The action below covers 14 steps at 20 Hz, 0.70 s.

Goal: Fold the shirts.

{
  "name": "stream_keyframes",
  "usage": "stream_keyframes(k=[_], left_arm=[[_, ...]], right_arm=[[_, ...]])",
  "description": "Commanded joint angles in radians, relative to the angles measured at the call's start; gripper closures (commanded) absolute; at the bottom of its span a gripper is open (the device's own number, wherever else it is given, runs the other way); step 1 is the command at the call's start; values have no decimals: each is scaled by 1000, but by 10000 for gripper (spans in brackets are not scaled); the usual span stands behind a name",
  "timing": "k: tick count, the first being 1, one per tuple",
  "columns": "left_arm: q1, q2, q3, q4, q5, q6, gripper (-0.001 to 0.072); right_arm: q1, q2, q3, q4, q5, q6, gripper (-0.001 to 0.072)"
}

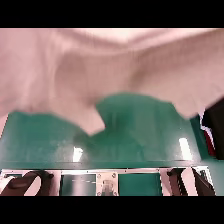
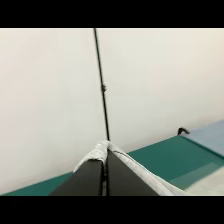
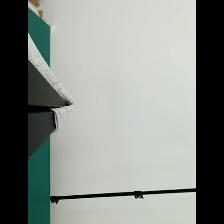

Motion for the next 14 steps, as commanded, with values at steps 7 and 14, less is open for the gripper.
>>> stream_keyframes(k=[7,14], left_arm=[[0,-322,-537,-15,-119,12,685],[0,-824,-546,-232,180,159,686]], right_arm=[[359,-189,-630,-160,-230,-99,699],[421,-842,-496,-7,-330,-197,699]])
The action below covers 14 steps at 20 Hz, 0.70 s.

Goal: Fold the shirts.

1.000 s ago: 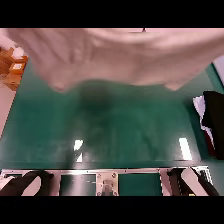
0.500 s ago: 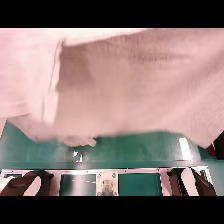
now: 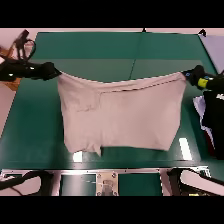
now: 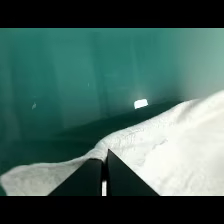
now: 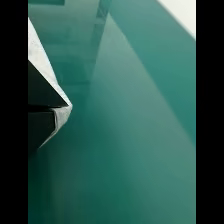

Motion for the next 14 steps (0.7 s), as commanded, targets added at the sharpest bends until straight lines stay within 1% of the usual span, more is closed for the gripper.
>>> stream_keyframes(k=[1,3,5,7,9,12,13,14], left_arm=[[1,-229,81,-115,135,56,686],[2,-304,191,-116,156,55,686],[1,-354,267,-116,162,48,686],[2,-376,287,-113,167,49,686],[2,-377,286,-69,153,48,686],[2,-376,286,42,20,35,686],[2,-375,286,90,-31,8,686],[2,-374,286,135,-82,-7,686]], right_arm=[[22,-315,145,89,-11,-36,699],[23,-431,274,93,23,-21,699],[23,-505,369,93,39,8,699],[23,-538,409,92,42,21,699],[22,-541,412,85,60,21,699],[6,-541,412,34,182,22,699],[-2,-540,412,9,235,28,699],[-10,-539,412,-32,272,58,699]])
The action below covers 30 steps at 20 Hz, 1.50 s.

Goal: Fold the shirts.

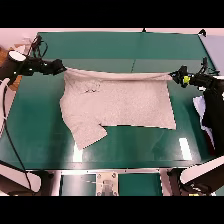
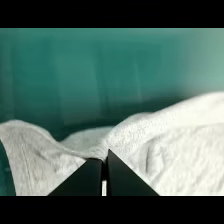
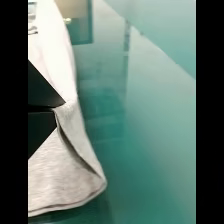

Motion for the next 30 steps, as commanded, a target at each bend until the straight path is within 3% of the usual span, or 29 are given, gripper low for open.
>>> stream_keyframes(k=[1,5,8,15,17,18,19,20,23,25,27,28,30], left_arm=[[1,-6,6,158,-192,-42,686],[1,-6,6,233,-381,-69,687],[1,-7,6,303,-404,-115,686],[0,-14,-60,285,-397,-128,685],[0,-13,-60,251,-372,-127,684],[0,-13,-55,236,-383,-128,626],[0,-8,-52,232,-412,-141,415],[3,-4,-51,234,-446,-179,304],[35,14,-53,235,-615,-243,308],[57,88,-129,238,-653,-251,308],[79,230,-286,275,-593,-244,309],[95,317,-384,297,-554,-244,309],[121,492,-587,304,-488,-251,307]], right_arm=[[-24,-8,10,-119,144,63,700],[-64,-4,10,-299,198,167,700],[-61,-4,5,-377,206,182,700],[-40,-4,-1,-435,236,198,697],[-37,-4,2,-429,256,216,572],[-37,-2,9,-429,286,216,507],[-39,5,14,-433,324,228,497],[-46,23,16,-441,360,248,497],[-74,119,-1,-528,415,306,498],[-87,230,-82,-626,414,329,499],[-109,366,-245,-717,386,359,502],[-126,433,-344,-750,366,382,548],[-176,579,-571,-776,297,445,566]])
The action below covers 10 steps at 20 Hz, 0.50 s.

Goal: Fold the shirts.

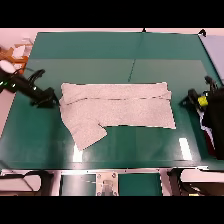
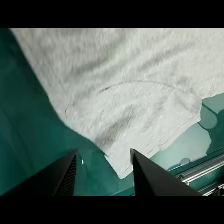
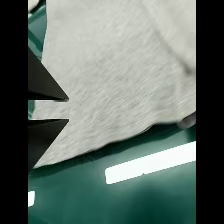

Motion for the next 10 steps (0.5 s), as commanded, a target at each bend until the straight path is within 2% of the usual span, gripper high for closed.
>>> stream_keyframes(k=[1,2,3,4,5,10], left_arm=[[32,270,-314,31,101,-16,307],[32,339,-408,21,138,-20,307],[32,385,-484,1,170,-20,306],[27,415,-549,-21,202,-20,306],[22,435,-613,-54,245,-19,306],[-153,431,-754,-181,576,-15,307]], right_arm=[[-71,254,-354,-74,-106,100,560],[-80,321,-447,-38,-145,100,558],[-80,384,-531,15,-175,86,480],[-80,430,-593,69,-199,68,334],[-79,465,-648,128,-236,48,279],[-31,476,-761,286,-439,0,278]])
